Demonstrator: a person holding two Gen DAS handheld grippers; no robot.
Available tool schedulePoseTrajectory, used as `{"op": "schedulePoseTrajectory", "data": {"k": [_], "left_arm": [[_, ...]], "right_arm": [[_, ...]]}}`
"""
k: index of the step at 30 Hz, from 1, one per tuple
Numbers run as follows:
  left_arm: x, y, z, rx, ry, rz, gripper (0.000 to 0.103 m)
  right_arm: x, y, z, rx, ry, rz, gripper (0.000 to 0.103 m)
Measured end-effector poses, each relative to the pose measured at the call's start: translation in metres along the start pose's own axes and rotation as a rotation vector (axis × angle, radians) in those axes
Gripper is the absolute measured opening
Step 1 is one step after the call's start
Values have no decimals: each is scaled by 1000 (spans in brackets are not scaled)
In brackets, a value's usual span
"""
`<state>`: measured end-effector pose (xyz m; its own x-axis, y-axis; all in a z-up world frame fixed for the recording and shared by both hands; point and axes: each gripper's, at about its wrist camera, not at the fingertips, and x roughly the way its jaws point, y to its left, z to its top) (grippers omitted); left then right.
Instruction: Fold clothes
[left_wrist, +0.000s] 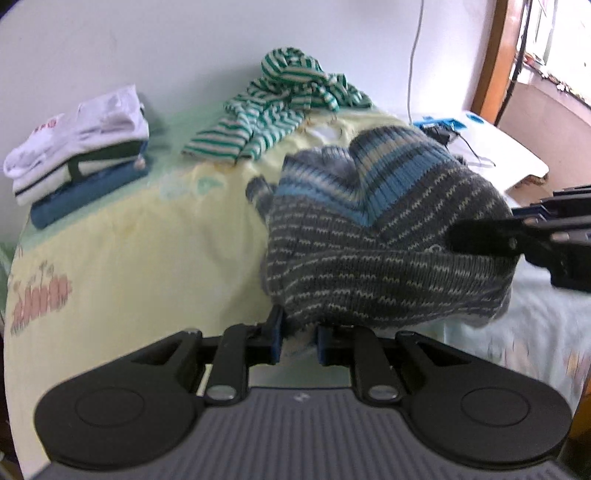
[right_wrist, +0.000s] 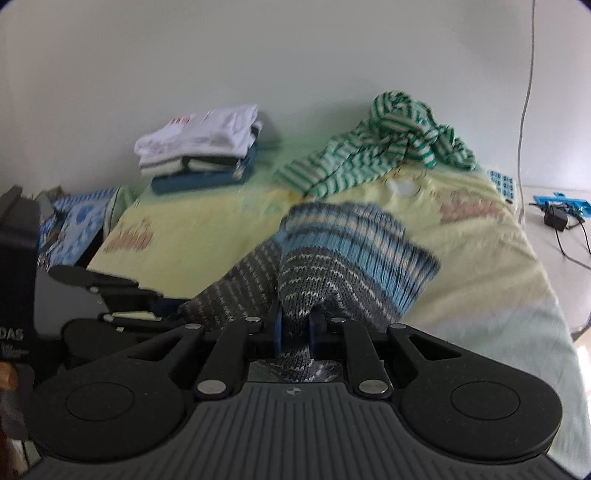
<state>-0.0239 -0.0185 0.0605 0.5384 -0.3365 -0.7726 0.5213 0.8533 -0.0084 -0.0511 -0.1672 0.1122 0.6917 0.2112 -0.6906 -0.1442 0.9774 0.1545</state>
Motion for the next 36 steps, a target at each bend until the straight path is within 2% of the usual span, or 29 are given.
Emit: {"op": "schedulePoseTrajectory", "data": {"k": [5,7,10,11,13,15,16,18,20,23,27,29,32,36], "left_arm": [[-11,11,-24,20,8,-13,15],[-20,18,-26,28,-9,5,17],[-33,29,-21,37,-36,37,17],[-36,32,-16,37,-42,45,20],[-38,37,-3,41,-62,63,34],[-35,37,10,46,-87,72,59],[-29,37,17,44,-90,63,64],[-18,37,31,39,-96,45,75],[-6,36,46,34,-102,26,80],[19,33,59,36,-74,24,81],[49,24,64,55,-10,47,81],[56,20,65,60,6,56,79],[59,14,67,44,18,49,70],[58,10,66,6,26,40,56]], "right_arm": [[8,20,-31,-78,106,-20,15],[5,22,-36,-85,143,-2,15],[-8,22,-31,-93,138,3,18],[-14,20,-26,-96,116,-4,19],[-24,16,-15,-95,70,-31,29],[-27,4,3,-69,15,-78,55],[-25,-3,9,-52,-1,-99,59],[-14,-22,23,12,-18,-148,62],[3,-39,32,69,-10,-191,62],[30,-56,34,89,45,-239,62],[51,-72,27,127,118,-233,60],[60,-76,25,165,171,-221,53],[69,-80,21,223,226,-203,36],[71,-78,22,238,231,-198,31]]}}
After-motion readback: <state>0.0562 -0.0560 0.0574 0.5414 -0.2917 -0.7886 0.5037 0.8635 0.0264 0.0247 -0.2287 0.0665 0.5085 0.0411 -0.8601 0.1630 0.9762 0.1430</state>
